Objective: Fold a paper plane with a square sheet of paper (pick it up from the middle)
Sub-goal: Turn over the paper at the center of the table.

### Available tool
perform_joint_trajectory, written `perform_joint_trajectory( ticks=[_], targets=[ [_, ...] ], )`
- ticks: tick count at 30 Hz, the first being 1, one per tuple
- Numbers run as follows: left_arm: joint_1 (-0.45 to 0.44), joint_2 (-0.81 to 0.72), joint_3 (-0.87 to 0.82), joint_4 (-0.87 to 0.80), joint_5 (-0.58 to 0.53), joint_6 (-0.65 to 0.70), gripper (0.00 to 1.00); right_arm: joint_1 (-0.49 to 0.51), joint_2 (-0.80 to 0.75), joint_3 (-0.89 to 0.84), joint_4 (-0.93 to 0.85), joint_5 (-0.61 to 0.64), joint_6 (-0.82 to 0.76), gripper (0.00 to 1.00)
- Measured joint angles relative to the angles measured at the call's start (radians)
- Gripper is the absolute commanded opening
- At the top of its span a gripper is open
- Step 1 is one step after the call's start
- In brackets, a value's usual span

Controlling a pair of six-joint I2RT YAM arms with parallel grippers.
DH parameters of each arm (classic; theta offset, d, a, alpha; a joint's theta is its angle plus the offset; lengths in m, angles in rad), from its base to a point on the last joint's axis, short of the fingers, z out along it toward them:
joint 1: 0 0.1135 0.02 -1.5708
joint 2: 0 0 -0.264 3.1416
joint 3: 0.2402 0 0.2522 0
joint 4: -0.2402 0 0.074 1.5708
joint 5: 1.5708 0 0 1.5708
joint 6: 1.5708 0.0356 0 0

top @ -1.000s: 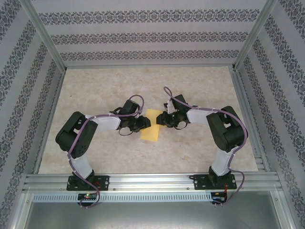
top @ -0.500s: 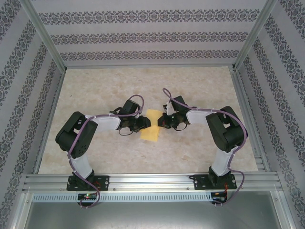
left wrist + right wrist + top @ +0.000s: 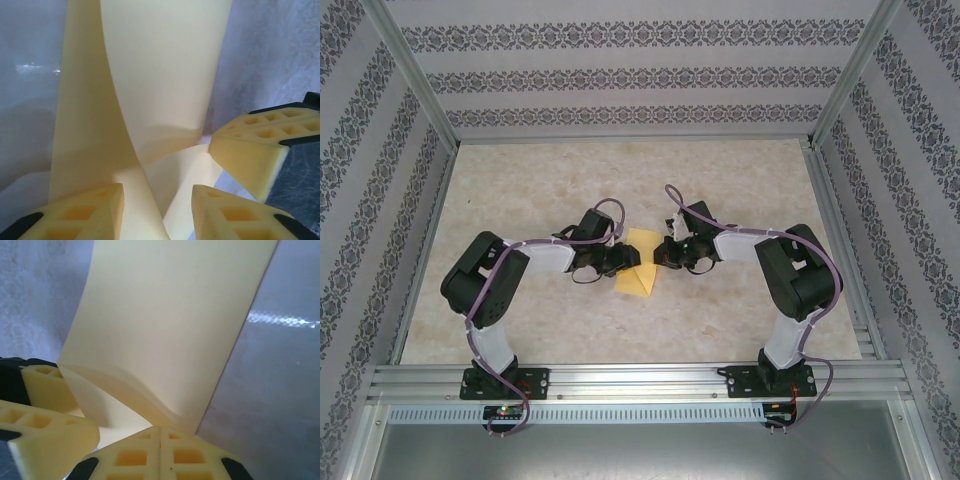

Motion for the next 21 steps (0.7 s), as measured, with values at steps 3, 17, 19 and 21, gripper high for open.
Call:
perform_joint_trajectory(
  ticks=[3, 17, 19, 21],
  targets=[
    [0.000, 0.014, 0.006, 0.005, 0.012, 0.007, 0.35, 0.000, 0.000, 0.000, 0.002, 0.000, 0.000, 0.05],
    [-0.019, 0.021, 0.011, 0.064, 0.005, 0.062, 0.07, -0.108, -0.145, -0.010, -0.029, 0.043, -0.008, 0.70],
    [-0.019, 0.020, 0.018, 0.051, -0.006, 0.079, 0.06, -0.127, -0.192, -0.010, -0.044, 0.078, -0.022, 0.75],
    [-0.022, 0.014, 0.035, 0.019, -0.021, 0.100, 0.06, -0.140, -0.238, -0.010, -0.055, 0.120, -0.032, 0.80]
  ],
)
